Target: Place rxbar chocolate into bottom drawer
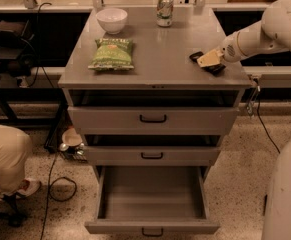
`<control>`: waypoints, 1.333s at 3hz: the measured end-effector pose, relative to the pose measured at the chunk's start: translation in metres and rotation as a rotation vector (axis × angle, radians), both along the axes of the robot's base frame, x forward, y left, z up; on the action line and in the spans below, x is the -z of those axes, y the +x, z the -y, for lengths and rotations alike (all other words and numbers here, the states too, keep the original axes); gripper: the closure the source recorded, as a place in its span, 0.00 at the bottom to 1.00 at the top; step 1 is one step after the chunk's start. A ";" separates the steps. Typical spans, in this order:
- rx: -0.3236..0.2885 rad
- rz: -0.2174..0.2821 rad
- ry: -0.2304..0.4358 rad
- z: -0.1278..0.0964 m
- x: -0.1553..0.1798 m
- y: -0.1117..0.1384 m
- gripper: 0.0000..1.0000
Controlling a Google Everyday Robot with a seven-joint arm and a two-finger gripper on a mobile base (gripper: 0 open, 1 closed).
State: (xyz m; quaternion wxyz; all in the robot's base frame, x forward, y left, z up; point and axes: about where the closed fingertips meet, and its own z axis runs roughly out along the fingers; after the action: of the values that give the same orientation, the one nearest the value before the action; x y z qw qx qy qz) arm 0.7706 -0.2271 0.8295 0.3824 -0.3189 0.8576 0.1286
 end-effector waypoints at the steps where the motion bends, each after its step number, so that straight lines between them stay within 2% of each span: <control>1: 0.000 0.000 0.000 0.000 0.000 0.000 0.31; 2: 0.000 0.000 0.000 0.000 0.000 0.000 0.32; 4: -0.131 0.020 0.170 -0.023 -0.030 -0.037 0.79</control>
Offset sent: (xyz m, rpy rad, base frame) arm -0.0657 0.0254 0.0582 0.2687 -0.0516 0.2012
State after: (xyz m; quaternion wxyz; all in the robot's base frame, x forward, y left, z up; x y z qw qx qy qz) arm 0.7339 -0.2044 0.8593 0.4075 -0.3420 0.8171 0.2222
